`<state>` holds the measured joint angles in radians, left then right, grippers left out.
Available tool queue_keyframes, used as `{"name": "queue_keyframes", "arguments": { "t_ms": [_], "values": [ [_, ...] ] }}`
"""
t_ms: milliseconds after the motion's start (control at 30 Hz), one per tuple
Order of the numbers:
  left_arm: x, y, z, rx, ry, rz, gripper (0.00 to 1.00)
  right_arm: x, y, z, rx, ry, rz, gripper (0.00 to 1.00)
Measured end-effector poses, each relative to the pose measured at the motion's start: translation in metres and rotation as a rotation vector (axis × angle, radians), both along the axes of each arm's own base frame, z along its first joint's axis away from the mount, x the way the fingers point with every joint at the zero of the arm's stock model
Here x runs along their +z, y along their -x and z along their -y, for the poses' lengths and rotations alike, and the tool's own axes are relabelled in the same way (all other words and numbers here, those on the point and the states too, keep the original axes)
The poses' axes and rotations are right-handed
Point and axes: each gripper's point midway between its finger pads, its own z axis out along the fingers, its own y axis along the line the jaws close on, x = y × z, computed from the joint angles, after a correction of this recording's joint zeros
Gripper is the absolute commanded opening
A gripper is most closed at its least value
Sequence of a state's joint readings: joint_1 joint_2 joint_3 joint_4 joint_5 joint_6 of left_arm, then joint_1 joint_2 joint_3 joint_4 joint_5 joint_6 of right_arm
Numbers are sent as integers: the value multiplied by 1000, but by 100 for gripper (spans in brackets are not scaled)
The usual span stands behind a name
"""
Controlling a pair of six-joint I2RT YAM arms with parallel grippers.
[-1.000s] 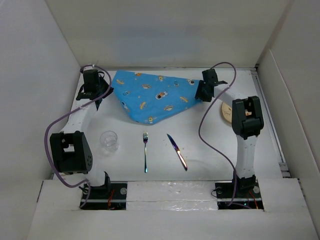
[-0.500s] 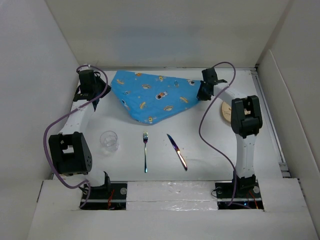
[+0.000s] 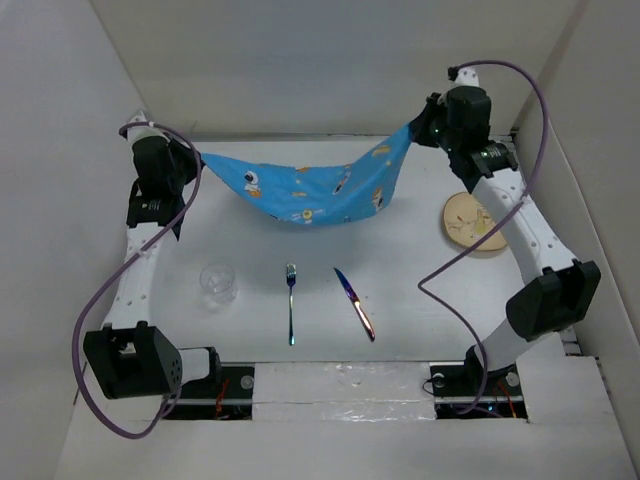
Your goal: Set the dinner table for one person
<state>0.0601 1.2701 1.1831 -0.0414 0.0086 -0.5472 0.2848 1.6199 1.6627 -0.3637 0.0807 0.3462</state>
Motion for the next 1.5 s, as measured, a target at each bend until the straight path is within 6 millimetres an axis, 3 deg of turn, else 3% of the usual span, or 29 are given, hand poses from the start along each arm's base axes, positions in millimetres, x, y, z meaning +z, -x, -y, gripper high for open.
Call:
{"name": "queue_keyframes", "arguments": {
  "t_ms": [67, 133, 167, 267, 400, 467, 500, 533, 633, 700, 800, 833, 867, 900, 1000, 1033, 1133, 1267, 1400, 1500],
  "values": [
    [2, -1, -2, 10, -4, 9, 0, 25, -3, 9, -6, -12, 64, 0],
    [-5, -4, -2, 11, -3, -9, 0, 29, -12, 14, -6, -18, 85, 0],
    [-13, -7, -2, 11, -2, -30, 0, 10, -27, 27, -34, -8, 51, 0],
    [-35, -9, -2, 7, 3, -79, 0, -64, -62, 39, -45, 7, -93, 0],
    [-56, -4, 4, -17, 21, -132, 0, -192, -96, 49, -50, 29, -336, 0],
    [-58, -3, 7, -26, 25, -136, 0, -242, -100, 49, -48, 36, -442, 25],
    [-58, -4, 9, -30, 24, -136, 0, -258, -100, 48, -47, 41, -484, 34],
    [-58, -4, 11, -32, 23, -135, 0, -267, -103, 46, -42, 47, -509, 51],
    [-59, -4, 17, -46, 24, -136, 0, -262, -112, 37, -20, 59, -493, 60],
    [-62, -3, 20, -51, 26, -139, 0, -240, -109, 31, -14, 70, -455, 59],
    [-71, -1, 20, -49, 33, -160, 0, -204, -74, 22, -18, 98, -383, 33],
    [-74, -1, 20, -47, 34, -167, 0, -195, -55, 18, -16, 106, -359, 9],
    [-75, -1, 20, -45, 35, -170, 0, -188, -36, 13, -11, 114, -339, 2],
    [-76, -2, 20, -45, 34, -173, 0, -183, -17, 10, -10, 115, -328, 0],
    [-81, -3, 20, -42, 38, -183, 0, -190, 20, -5, 15, 133, -329, 0],
    [-82, -4, 20, -41, 40, -185, 0, -199, 26, -6, 13, 148, -347, 17],
    [-86, -5, 20, -40, 42, -196, 0, -238, 37, 0, -10, 203, -432, 49],
    [-90, -5, 18, -30, 38, -203, 0, -278, 59, 13, -36, 260, -539, 53],
    [-95, -3, 16, -18, 34, -215, 0, -288, 68, 19, -57, 291, -576, 50],
    [-96, -3, 15, -12, 31, -213, 0, -293, 72, 18, -69, 311, -600, 44]
  ]
}}
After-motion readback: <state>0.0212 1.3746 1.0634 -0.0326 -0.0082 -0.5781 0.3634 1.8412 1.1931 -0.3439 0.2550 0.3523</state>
